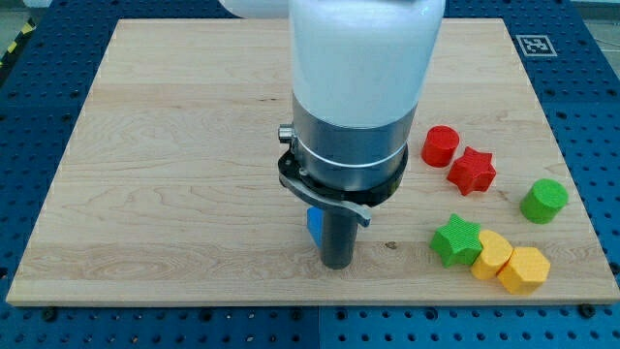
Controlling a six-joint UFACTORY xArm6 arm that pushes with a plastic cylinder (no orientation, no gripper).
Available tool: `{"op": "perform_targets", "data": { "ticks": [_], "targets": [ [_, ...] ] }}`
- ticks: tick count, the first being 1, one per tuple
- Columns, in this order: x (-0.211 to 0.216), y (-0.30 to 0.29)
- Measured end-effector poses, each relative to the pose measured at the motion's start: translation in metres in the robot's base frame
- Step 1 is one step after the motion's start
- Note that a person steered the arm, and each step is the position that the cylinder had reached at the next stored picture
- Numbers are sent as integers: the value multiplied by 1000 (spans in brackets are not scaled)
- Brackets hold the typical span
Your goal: Slightly move the blue triangle into the top side of the blue cube
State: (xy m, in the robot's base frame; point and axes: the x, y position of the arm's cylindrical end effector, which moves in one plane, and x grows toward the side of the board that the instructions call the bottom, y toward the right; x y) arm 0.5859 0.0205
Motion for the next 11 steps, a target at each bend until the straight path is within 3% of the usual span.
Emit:
{"op": "perform_targets", "data": {
  "ticks": [10, 11],
  "targets": [
    [8, 31],
    [-21, 28]
  ]
}}
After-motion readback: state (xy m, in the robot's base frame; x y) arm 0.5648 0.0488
